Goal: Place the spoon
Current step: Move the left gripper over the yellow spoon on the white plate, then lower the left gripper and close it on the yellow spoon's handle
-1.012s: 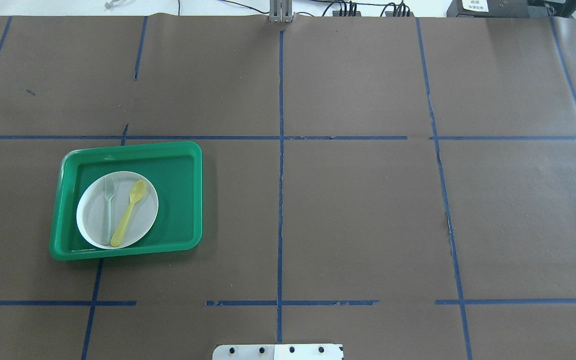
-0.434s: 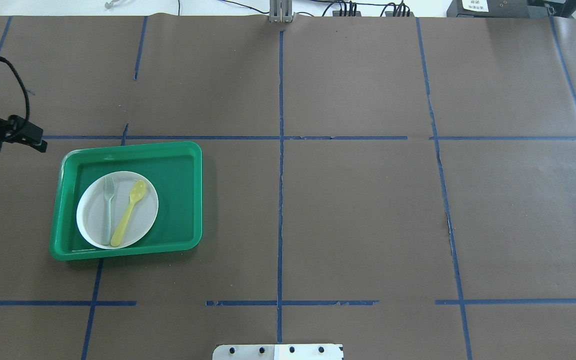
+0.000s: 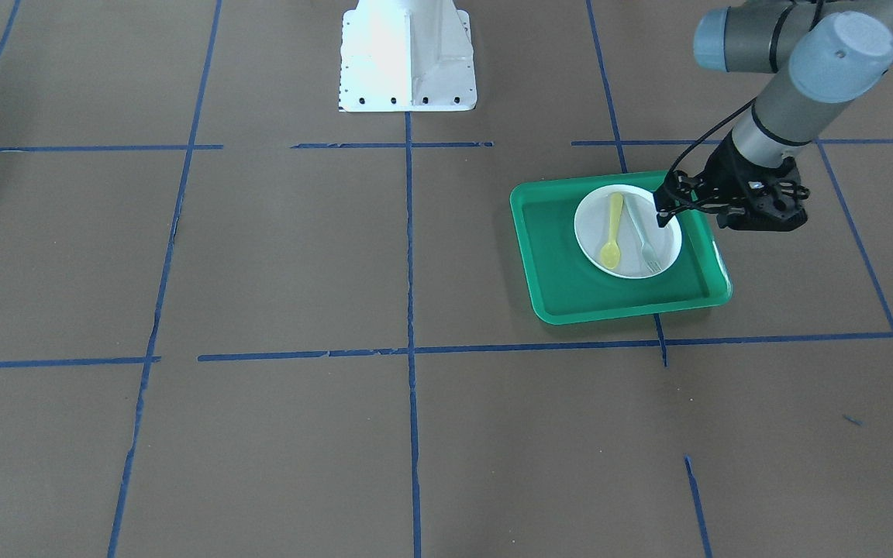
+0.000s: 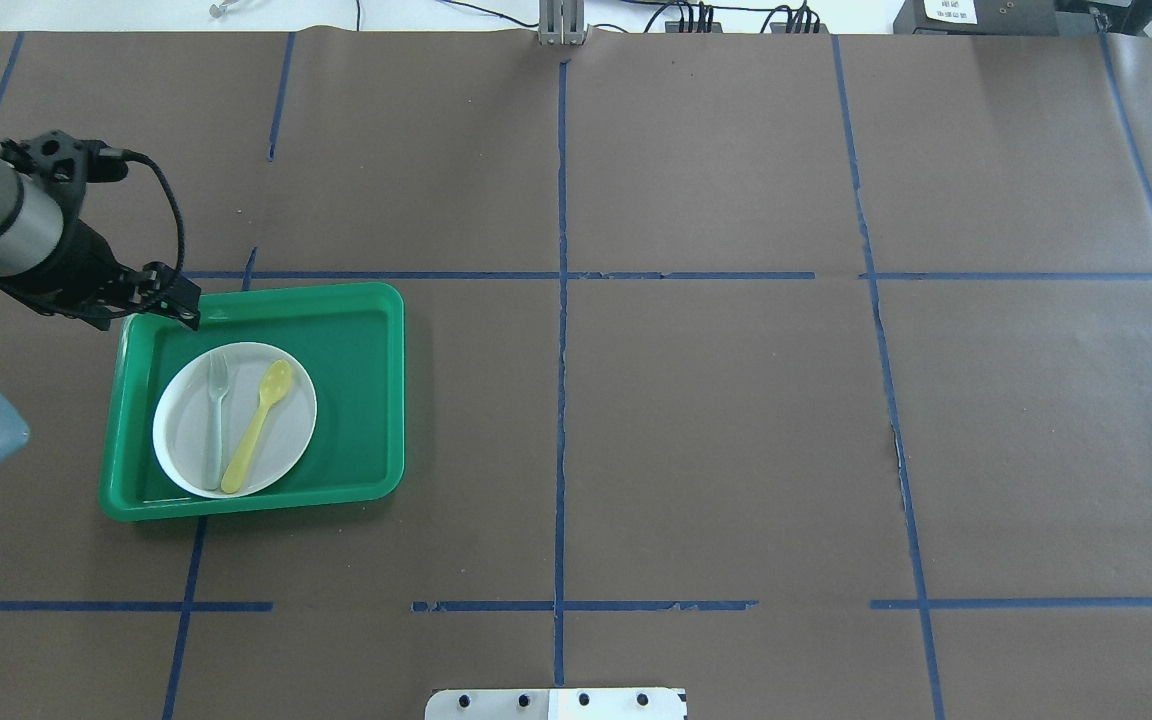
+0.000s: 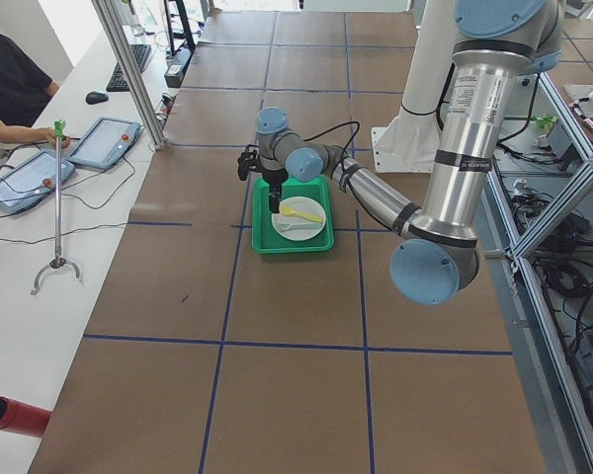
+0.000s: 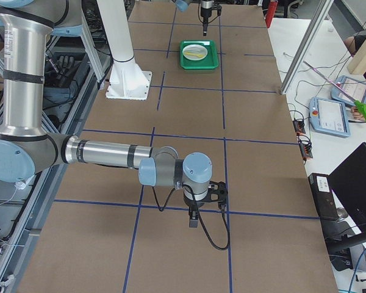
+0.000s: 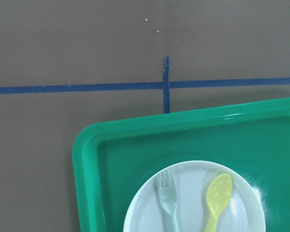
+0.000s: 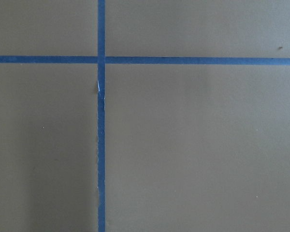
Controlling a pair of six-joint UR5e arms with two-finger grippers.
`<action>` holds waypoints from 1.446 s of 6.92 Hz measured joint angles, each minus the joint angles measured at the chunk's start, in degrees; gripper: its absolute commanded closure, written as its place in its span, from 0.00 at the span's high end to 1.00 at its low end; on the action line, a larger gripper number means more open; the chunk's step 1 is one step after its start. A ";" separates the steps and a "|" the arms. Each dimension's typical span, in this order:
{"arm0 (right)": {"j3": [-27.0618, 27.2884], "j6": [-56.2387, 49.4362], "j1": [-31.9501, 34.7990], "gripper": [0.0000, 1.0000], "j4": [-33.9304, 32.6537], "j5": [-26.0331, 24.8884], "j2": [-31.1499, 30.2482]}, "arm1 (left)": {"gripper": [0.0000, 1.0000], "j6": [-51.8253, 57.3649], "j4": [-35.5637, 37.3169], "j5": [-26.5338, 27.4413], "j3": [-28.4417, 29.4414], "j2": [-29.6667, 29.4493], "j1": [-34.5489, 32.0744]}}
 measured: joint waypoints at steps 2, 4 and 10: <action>0.00 -0.01 0.00 1.00 0.00 0.00 0.00 | 1.00 -4.97 -3.48 2.28 3.71 -1.26 4.52; 0.00 0.01 0.00 1.00 0.00 0.00 0.00 | 0.85 -8.68 -6.94 3.62 5.18 -1.28 8.06; 0.00 -0.01 0.00 1.00 0.00 0.00 0.00 | 0.67 -9.29 -11.44 5.32 9.42 -1.72 11.12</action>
